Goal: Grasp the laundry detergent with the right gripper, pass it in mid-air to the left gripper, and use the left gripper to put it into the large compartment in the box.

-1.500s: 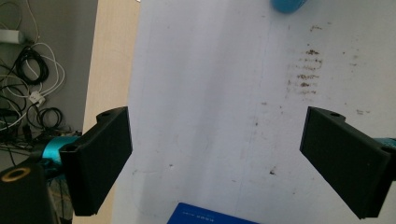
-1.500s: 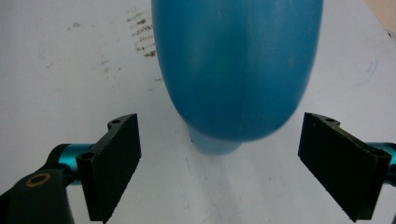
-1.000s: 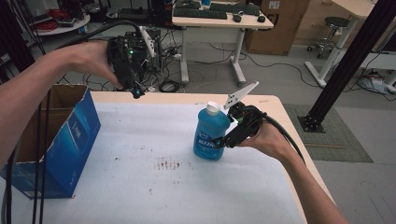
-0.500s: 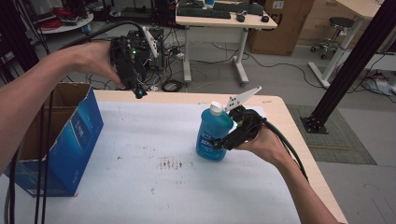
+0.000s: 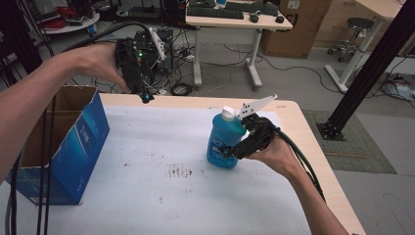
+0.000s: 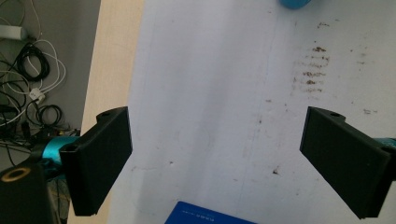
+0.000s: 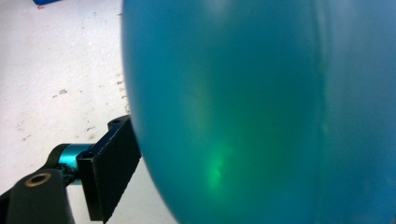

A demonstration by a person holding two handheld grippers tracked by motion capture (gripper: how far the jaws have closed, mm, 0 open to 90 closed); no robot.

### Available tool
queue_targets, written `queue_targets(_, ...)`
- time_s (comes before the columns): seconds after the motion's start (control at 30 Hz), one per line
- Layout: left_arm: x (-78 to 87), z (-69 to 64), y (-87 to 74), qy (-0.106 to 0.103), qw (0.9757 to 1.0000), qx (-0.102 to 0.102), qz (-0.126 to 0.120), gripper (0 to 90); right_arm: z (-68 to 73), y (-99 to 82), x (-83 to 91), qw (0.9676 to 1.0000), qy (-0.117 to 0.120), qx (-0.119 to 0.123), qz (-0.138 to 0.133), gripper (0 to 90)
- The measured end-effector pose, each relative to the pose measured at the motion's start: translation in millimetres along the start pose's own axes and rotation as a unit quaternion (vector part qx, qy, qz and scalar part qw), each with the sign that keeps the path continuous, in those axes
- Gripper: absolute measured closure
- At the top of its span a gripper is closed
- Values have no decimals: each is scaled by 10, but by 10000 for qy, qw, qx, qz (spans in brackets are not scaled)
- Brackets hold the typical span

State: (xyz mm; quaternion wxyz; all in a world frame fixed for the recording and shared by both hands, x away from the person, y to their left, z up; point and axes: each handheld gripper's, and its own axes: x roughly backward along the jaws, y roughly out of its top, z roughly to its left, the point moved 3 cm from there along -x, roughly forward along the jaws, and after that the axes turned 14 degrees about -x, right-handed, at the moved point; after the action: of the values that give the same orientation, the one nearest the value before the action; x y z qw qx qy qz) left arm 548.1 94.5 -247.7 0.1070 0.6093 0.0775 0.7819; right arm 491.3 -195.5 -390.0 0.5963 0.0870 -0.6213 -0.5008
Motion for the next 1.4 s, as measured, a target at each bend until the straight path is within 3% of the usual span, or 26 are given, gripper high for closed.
queue_targets(0.23, -14, 1, -2, 6, 10000, 6, -20, 92, 4, -1, -4, 10000, -39, 49, 41, 126)
queue_targets(0.3, -19, -3, 5, 23, 10000, 28, -50, 92, -5, -9, -12, 10000, -2, 27, 80, 179)
queue_targets(0.67, -10, -7, 9, 24, 10000, 2, -25, 92, -8, -9, -24, 10000, -42, 50, 51, 230)
queue_targets(1.0, -28, -9, 5, -5, 10000, 4, -40, 92, -50, -9, -22, 9999, 132, -93, -16, 272)
queue_targets(1.4, -45, -9, 9, 9, 10000, -6, -84, 92, -37, -19, -66, 9999, 168, -16, 40, 320)
